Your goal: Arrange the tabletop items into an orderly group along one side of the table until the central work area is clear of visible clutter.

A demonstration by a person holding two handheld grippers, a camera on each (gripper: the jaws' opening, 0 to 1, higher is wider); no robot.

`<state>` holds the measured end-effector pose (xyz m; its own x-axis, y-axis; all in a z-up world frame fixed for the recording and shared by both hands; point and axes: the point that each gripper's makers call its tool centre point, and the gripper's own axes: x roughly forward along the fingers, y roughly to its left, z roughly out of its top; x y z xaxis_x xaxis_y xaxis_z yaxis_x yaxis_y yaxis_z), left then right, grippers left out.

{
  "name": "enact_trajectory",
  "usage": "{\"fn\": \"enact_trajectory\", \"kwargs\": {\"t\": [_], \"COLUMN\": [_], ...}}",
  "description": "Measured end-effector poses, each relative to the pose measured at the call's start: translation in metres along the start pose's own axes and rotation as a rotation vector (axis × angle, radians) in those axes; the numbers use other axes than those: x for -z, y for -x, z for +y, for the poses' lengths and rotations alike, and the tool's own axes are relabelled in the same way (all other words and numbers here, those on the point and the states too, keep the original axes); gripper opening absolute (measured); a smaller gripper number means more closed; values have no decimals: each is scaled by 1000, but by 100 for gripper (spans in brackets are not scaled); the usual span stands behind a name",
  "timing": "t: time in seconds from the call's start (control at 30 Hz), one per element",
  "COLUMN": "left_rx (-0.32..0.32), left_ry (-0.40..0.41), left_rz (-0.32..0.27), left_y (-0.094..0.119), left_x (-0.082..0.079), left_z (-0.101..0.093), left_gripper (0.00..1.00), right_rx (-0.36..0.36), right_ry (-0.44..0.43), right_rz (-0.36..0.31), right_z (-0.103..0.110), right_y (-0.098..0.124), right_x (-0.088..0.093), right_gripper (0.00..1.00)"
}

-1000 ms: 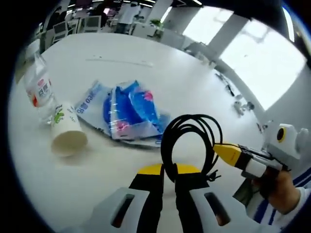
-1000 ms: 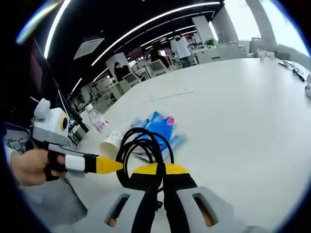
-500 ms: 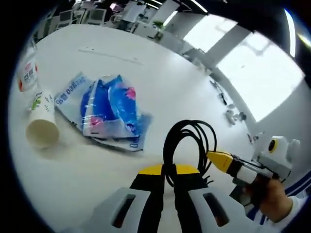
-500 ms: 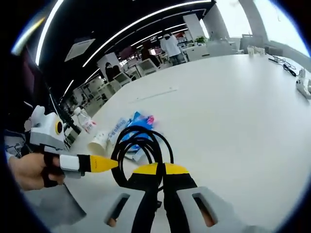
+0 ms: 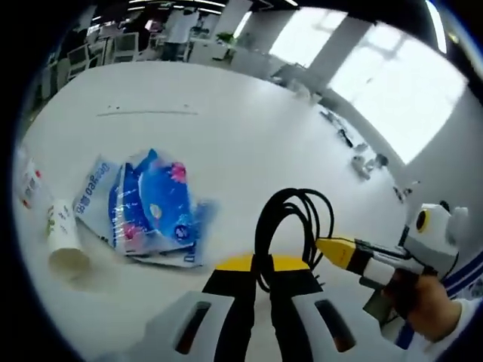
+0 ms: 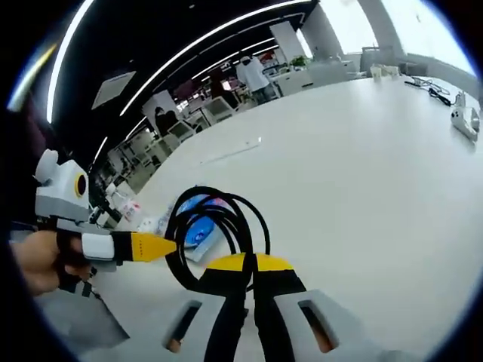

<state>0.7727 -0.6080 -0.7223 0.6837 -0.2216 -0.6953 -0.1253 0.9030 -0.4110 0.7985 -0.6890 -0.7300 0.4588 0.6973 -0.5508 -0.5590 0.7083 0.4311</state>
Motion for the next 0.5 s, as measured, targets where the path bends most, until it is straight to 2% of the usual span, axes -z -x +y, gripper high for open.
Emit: {"fn": "enact_trajectory", "kwargs": {"t": [0.1,0.17,0.23,0.5], "left_rx": [-20,-31,-38,-57], "left_ry": [-78,-47,-49,-36], "left_rz": [36,65,71,92], "left_y": [-9,-14,-17,-26], "left_x": [7,16,21,29], "left_z": [0,3,3,6], "left_gripper": [1,1,1,2], "right_rx": [7,11,13,-7], "right_ry": [-15,-8,2,-16], "right_rz": [10,27,45,88], "right_z": [-6,-8,-11,-19], "right_y": [1,1,1,-6], "right_x": [5,11,17,26], "right_gripper": [0,0,0,0]}}
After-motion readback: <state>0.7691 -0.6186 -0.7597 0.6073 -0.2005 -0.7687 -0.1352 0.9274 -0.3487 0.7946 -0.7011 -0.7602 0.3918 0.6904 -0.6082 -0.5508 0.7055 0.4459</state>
